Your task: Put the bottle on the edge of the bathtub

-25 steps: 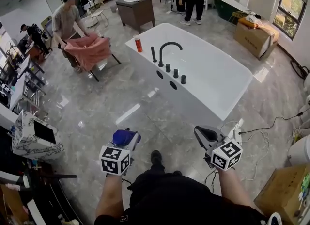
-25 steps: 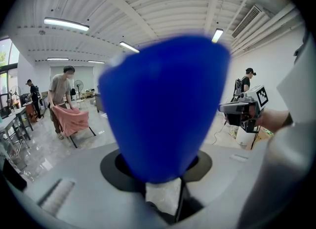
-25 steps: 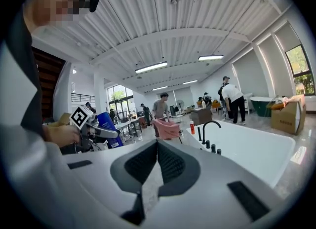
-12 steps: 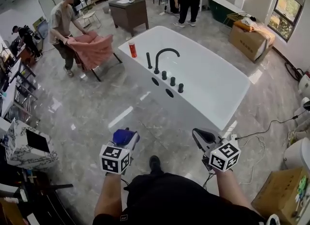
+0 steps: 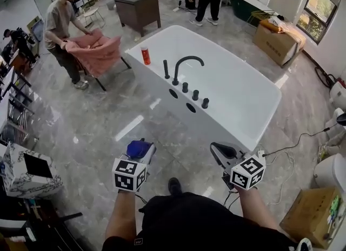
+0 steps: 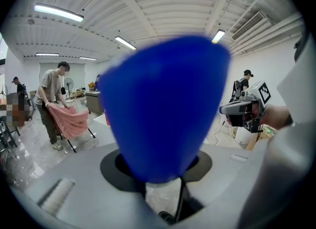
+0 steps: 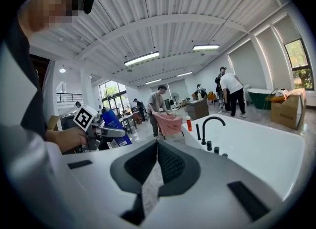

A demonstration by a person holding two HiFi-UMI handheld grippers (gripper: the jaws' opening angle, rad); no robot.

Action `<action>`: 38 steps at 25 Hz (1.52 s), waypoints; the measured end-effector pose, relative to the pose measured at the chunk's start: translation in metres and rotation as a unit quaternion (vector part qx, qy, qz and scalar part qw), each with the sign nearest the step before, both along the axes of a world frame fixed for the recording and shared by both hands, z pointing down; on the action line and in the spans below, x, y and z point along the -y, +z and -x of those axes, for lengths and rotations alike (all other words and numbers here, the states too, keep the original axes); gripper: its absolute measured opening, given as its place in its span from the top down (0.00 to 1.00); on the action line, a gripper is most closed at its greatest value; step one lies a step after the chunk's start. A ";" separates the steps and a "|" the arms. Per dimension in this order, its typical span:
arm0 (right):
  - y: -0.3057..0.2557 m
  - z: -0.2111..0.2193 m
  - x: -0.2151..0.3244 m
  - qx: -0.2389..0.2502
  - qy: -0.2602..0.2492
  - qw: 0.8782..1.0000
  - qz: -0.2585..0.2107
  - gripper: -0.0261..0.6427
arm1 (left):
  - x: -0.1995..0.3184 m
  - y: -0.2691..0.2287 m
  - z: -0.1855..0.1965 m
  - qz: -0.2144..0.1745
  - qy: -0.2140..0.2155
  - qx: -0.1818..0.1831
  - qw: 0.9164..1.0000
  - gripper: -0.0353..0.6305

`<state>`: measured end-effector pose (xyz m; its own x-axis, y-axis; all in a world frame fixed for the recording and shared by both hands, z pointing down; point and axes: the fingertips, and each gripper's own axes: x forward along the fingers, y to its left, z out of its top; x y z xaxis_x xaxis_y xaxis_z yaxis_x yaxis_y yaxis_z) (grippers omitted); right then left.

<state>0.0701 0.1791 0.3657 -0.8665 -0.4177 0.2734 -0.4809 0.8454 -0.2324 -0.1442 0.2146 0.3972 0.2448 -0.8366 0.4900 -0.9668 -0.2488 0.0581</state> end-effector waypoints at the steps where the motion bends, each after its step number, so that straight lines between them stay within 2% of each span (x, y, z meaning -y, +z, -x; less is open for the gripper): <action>1: 0.000 0.006 0.004 -0.003 0.000 1.000 0.001 0.94 | 0.004 0.001 0.005 0.000 0.000 -0.002 1.000 0.71; 10: -0.006 0.053 0.029 -0.013 0.007 1.000 -0.003 0.94 | 0.029 0.006 0.050 -0.002 0.011 -0.005 1.000 0.71; 17: -0.008 0.067 0.039 -0.017 0.013 1.000 -0.003 0.94 | 0.038 0.004 0.070 -0.006 0.011 -0.007 1.000 0.71; 28: 0.008 0.074 0.077 -0.006 0.000 1.000 0.021 0.94 | 0.069 0.016 0.072 0.014 0.006 -0.004 1.000 0.71; 33: 0.010 0.073 0.118 0.005 -0.007 1.000 0.024 0.94 | 0.107 0.013 0.071 0.016 0.000 0.002 1.000 0.71; 38: 0.017 0.064 0.168 0.010 -0.008 0.999 0.038 0.94 | 0.157 0.013 0.055 0.028 0.008 0.000 1.000 0.71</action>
<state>0.0064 0.0113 0.3824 -0.8784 -0.3834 0.2853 -0.4626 0.8322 -0.3057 -0.1989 0.0575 0.4098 0.2569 -0.8045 0.5355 -0.9630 -0.2601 0.0713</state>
